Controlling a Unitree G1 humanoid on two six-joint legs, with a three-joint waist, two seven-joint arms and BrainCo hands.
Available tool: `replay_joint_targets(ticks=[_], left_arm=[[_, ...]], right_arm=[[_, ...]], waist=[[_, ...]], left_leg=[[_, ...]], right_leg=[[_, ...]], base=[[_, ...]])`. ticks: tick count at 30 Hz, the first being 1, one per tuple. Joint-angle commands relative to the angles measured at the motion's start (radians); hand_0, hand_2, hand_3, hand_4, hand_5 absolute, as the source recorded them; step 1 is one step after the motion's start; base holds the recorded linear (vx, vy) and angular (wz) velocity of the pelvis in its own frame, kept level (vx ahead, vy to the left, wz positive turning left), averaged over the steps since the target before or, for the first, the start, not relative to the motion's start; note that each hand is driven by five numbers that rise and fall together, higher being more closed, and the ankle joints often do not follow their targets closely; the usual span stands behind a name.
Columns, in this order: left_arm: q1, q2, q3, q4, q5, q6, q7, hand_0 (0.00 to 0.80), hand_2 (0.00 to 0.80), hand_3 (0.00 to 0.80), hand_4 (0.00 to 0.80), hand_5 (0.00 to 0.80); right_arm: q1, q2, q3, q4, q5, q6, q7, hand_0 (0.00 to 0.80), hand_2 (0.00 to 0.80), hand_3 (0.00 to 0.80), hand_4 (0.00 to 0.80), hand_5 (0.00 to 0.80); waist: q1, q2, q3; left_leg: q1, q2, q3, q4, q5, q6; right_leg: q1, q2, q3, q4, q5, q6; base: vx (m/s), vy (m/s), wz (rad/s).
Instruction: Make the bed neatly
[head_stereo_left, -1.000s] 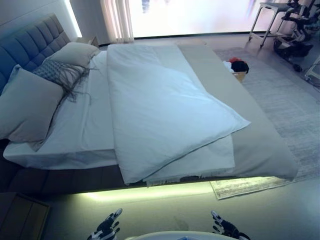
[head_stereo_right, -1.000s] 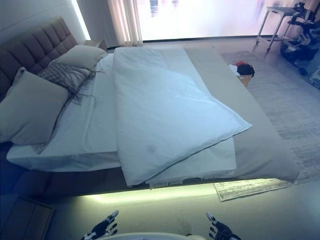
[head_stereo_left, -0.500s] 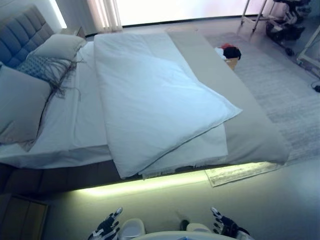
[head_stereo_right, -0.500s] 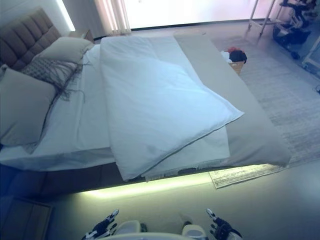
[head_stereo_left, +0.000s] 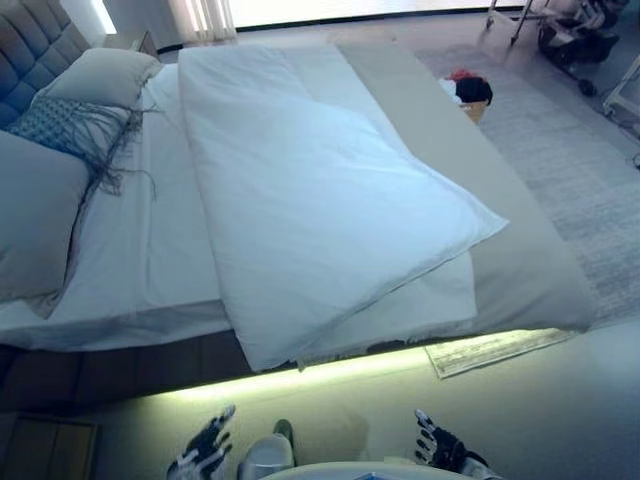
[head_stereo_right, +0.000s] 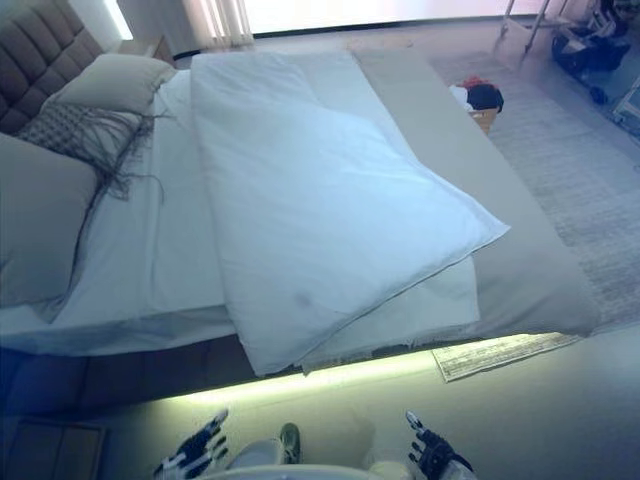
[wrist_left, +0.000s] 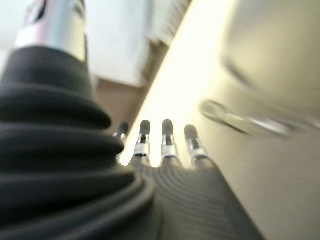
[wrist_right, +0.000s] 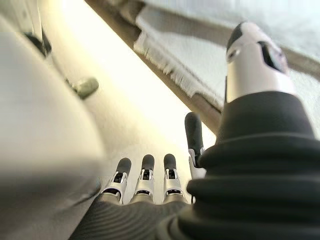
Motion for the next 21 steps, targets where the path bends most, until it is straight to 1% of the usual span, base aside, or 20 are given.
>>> replay_joint_targets(ticks=[1,2,4,5,6,7,9,10,12,13,14,15,16,17,19,20,21], left_arm=[[-0.045,0.013,-0.008,0.005,-0.001,-0.023,-0.001,0.0,0.0,0.0,0.0,0.0],[-0.06,0.014,-0.016,-0.003,-0.014,-0.031,-0.007,0.0,0.0,0.0,0.0,0.0],[-0.1,0.02,-0.032,-0.018,-0.037,-0.033,-0.015,0.0,0.0,0.0,0.0,0.0],[-0.117,0.022,-0.041,-0.023,-0.042,-0.029,-0.009,0.0,0.0,0.0,0.0,0.0],[-0.145,0.026,-0.053,-0.032,-0.052,-0.027,0.003,0.0,0.0,0.0,0.0,0.0],[-0.155,0.019,-0.052,-0.033,-0.047,-0.026,0.019,0.0,0.0,0.0,0.0,0.0],[-0.144,0.007,-0.049,-0.035,-0.063,-0.024,0.025,0.0,0.0,0.0,0.0,0.0],[-0.125,-0.004,-0.049,-0.024,-0.066,-0.036,0.013,0.0,0.0,0.0,0.0,0.0],[-0.075,-0.016,-0.034,-0.014,-0.032,-0.048,-0.005,0.0,0.0,0.0,0.0,0.0],[-0.063,-0.016,-0.03,-0.011,-0.024,-0.051,-0.012,0.0,0.0,0.0,0.0,0.0],[-0.057,-0.019,-0.032,-0.009,-0.021,-0.058,-0.019,0.0,0.0,0.0,0.0,0.0],[-0.057,-0.021,-0.037,-0.011,-0.022,-0.064,-0.025,0.0,0.0,0.0,0.0,0.0],[-0.058,-0.021,-0.037,-0.011,-0.022,-0.065,-0.025,0.0,0.0,0.0,0.0,0.0],[-0.071,-0.016,-0.049,-0.021,-0.022,-0.063,-0.031,0.0,0.0,0.0,0.0,0.0],[-0.113,0.001,-0.073,-0.019,-0.014,-0.068,-0.034,0.0,0.0,0.0,0.0,0.0],[-0.133,0.011,-0.084,-0.026,-0.034,-0.074,-0.038,0.0,0.0,0.0,0.0,0.0],[-0.154,0.025,-0.093,-0.039,-0.055,-0.078,-0.051,0.0,0.0,0.0,0.0,0.0]], right_arm=[[-0.033,-0.028,-0.008,-0.004,0.06,-0.001,0.022,0.0,0.0,0.0,0.0,0.0],[-0.053,-0.03,-0.004,-0.017,0.083,-0.008,0.018,0.0,0.0,0.0,0.0,0.0],[-0.104,-0.035,-0.01,-0.036,0.108,-0.015,0.007,0.0,0.0,0.0,0.0,0.0],[-0.124,-0.035,-0.012,-0.041,0.11,-0.02,-0.006,0.0,0.0,0.0,0.0,0.0],[-0.163,-0.037,-0.015,-0.054,0.107,-0.025,-0.033,0.0,0.0,0.0,0.0,0.0],[-0.178,-0.038,-0.012,-0.057,0.104,-0.026,-0.054,0.0,0.0,0.0,0.0,0.0],[-0.176,-0.039,-0.019,-0.064,0.096,-0.029,-0.068,0.0,0.0,0.0,0.0,0.0],[-0.163,-0.039,-0.025,-0.064,0.117,-0.044,-0.067,0.0,0.0,0.0,0.0,0.0],[-0.137,-0.036,-0.042,-0.082,0.149,-0.063,-0.066,0.0,0.0,0.0,0.0,0.0],[-0.131,-0.042,-0.048,-0.086,0.166,-0.071,-0.058,0.0,0.0,0.0,0.0,0.0],[-0.134,-0.054,-0.053,-0.093,0.179,-0.083,-0.052,0.0,0.0,0.0,0.0,0.0],[-0.147,-0.065,-0.052,-0.101,0.187,-0.096,-0.063,0.0,0.0,0.0,0.0,0.0],[-0.148,-0.065,-0.052,-0.101,0.187,-0.096,-0.063,0.0,0.0,0.0,0.0,0.0],[-0.189,-0.082,-0.051,-0.105,0.201,-0.122,-0.085,0.0,0.0,0.0,0.0,0.0],[-0.247,-0.11,-0.063,-0.115,0.227,-0.144,-0.099,0.0,0.0,0.0,0.0,0.0],[-0.275,-0.127,-0.067,-0.124,0.231,-0.145,-0.116,0.0,0.0,0.0,0.0,0.0],[-0.305,-0.147,-0.073,-0.131,0.231,-0.147,-0.137,0.0,0.0,0.0,0.0,0.0]], waist=[[-0.021,-0.006,0.011],[-0.029,-0.009,0.033],[-0.048,-0.023,0.079],[-0.054,-0.022,0.095],[-0.061,-0.026,0.128],[-0.064,-0.031,0.136],[-0.065,-0.037,0.134],[-0.06,-0.041,0.127],[-0.051,-0.048,0.106],[-0.048,-0.048,0.103],[-0.042,-0.042,0.108],[-0.037,-0.034,0.117],[-0.038,-0.033,0.117],[-0.032,-0.028,0.13],[-0.022,-0.024,0.161],[-0.021,-0.023,0.178],[-0.019,-0.023,0.195]], left_leg=[[-0.119,-0.009,-0.034,0.065,0.058,0.009],[-0.116,-0.017,-0.042,0.066,0.044,0.003],[-0.126,-0.031,-0.059,0.085,-0.006,-0.004],[-0.134,-0.026,-0.064,0.095,-0.021,-0.006],[-0.154,-0.007,-0.053,0.127,-0.045,-0.008],[-0.179,0.007,-0.046,0.171,-0.056,-0.009],[-0.204,0.022,-0.052,0.225,-0.064,-0.012],[-0.194,0.033,-0.054,0.227,-0.062,-0.018],[-0.136,0.042,-0.055,0.197,-0.048,-0.026],[-0.132,0.048,-0.061,0.219,-0.027,-0.037],[-0.158,0.068,-0.077,0.262,0.025,-0.062],[-0.184,0.097,-0.091,0.261,0.058,-0.083],[-0.184,0.098,-0.092,0.261,0.058,-0.084],[-0.187,0.133,-0.095,0.195,0.044,-0.087],[-0.218,0.13,-0.106,0.201,0.022,-0.09],[-0.241,0.129,-0.11,0.223,0.011,-0.094],[-0.262,0.124,-0.118,0.247,-0.002,-0.092]], right_leg=[[-0.001,-0.025,-0.003,-0.33,0.222,0.003],[-0.054,-0.026,0.016,-0.409,0.265,0.014],[-0.156,-0.046,0.056,-0.556,0.383,0.046],[-0.183,-0.048,0.065,-0.575,0.398,0.049],[-0.231,-0.052,0.063,-0.571,0.391,0.052],[-0.23,-0.052,0.072,-0.547,0.368,0.052],[-0.208,-0.049,0.08,-0.501,0.343,0.049],[-0.182,-0.053,0.058,-0.49,0.334,0.05],[-0.13,-0.049,0.018,-0.504,0.327,0.05],[-0.112,-0.042,0.005,-0.51,0.321,0.042],[-0.096,-0.032,-0.004,-0.509,0.306,0.028],[-0.092,-0.029,-0.013,-0.499,0.293,0.021],[-0.093,-0.028,-0.014,-0.498,0.291,0.02],[-0.119,-0.041,-0.028,-0.46,0.274,0.028],[-0.172,-0.067,-0.037,-0.4,0.264,0.04],[-0.2,-0.08,-0.034,-0.372,0.262,0.048],[-0.23,-0.093,-0.025,-0.345,0.261,0.056]], base=[[0.072,-0.164,-0.01],[-0.012,-0.217,0.03],[-0.063,-0.252,0.12],[-0.099,-0.273,0.26],[-0.056,-0.277,0.43],[0.02,-0.313,0.56],[0.155,-0.229,0.81],[0.3,-0.227,0.66],[0.375,-0.206,0.25],[0.267,-0.096,0.22],[0.165,-0.044,0.3],[0.08,-0.017,0.29],[-0.013,0.048,0.24],[-0.059,0.064,0.19],[-0.094,0.054,0.18],[-0.098,-0.004,0.18],[-0.081,-0.02,0.2]])
